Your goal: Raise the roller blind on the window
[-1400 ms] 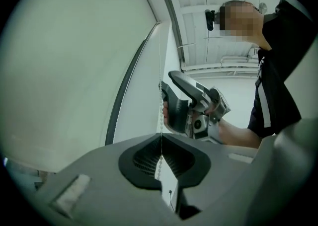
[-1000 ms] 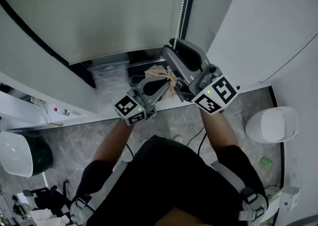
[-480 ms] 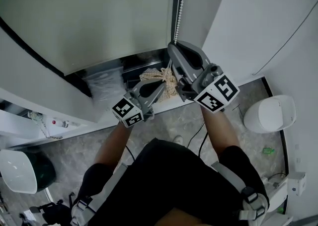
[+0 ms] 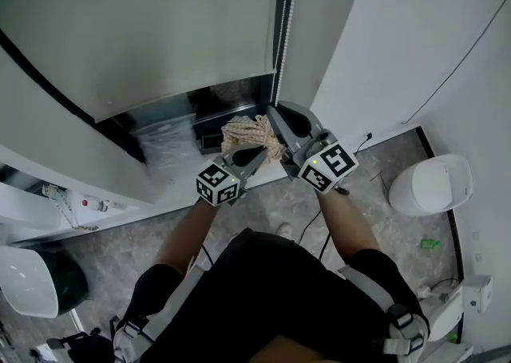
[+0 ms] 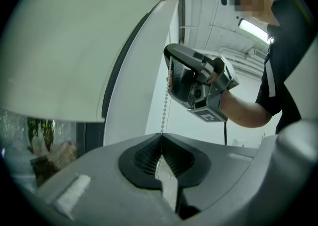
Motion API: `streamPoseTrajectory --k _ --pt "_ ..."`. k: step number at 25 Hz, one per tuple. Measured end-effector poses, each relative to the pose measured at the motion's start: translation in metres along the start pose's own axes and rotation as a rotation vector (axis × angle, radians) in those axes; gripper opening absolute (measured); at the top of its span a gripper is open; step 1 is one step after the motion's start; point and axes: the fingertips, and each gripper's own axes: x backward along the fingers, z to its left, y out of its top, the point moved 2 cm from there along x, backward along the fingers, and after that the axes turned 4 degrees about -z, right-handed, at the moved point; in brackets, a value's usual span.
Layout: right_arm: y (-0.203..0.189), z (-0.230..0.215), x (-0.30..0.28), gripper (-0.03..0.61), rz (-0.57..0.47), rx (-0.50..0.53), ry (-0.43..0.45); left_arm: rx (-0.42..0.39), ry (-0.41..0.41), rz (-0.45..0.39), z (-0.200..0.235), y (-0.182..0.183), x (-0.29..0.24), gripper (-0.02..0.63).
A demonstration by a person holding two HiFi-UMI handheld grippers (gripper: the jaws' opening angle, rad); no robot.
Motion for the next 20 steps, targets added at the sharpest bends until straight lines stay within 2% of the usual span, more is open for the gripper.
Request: streamPoseTrajectory --k 3,5,6,7,9,11,14,16,18,19,20 --pt "-0.059 -0.004 0.020 0.017 0.126 -0.017 -0.017 0.012 -0.010 0.148 0.000 -0.052 0.006 0.006" --pt "-0.079 -0.009 0.030 0.018 0.169 -0.029 -0.030 0.029 -0.011 0.132 0.003 -0.059 0.014 0.010" --pt "-0.082 -0.011 0.033 0.018 0.177 -0.031 -0.035 0.045 -0.001 0.094 0.006 -0.053 0.018 0.047" --pt "-0.082 -0.012 0.034 0.018 0.182 -0.025 -0.035 0.056 0.011 0.050 0.011 -0.042 0.021 0.099" --pt "-0.081 -0.012 0.033 0.018 0.191 -0.007 -0.026 0.045 0.028 -0.036 0.023 -0.010 0.026 0.112" --pt "-0.081 -0.013 0.032 0.018 0.190 -0.012 -0.021 -0.006 0.023 -0.115 0.032 0.032 0.027 0.115" --pt "-0.082 -0.010 0.031 0.018 0.182 -0.025 -0.020 -0.072 -0.037 -0.244 0.031 0.106 0.021 0.117" --pt "-0.083 -0.007 0.030 0.018 0.178 -0.023 -0.013 -0.101 -0.102 -0.299 0.021 0.153 0.010 0.121" --pt "-0.083 -0.005 0.028 0.018 0.176 -0.018 -0.011 -0.146 -0.179 -0.265 0.010 0.181 -0.005 0.130" --pt "-0.083 -0.006 0.028 0.018 0.176 -0.013 -0.019 -0.171 -0.231 -0.191 0.004 0.183 -0.012 0.130" --pt "-0.083 -0.008 0.028 0.018 0.178 -0.007 -0.030 -0.191 -0.294 -0.077 -0.002 0.177 -0.017 0.130"
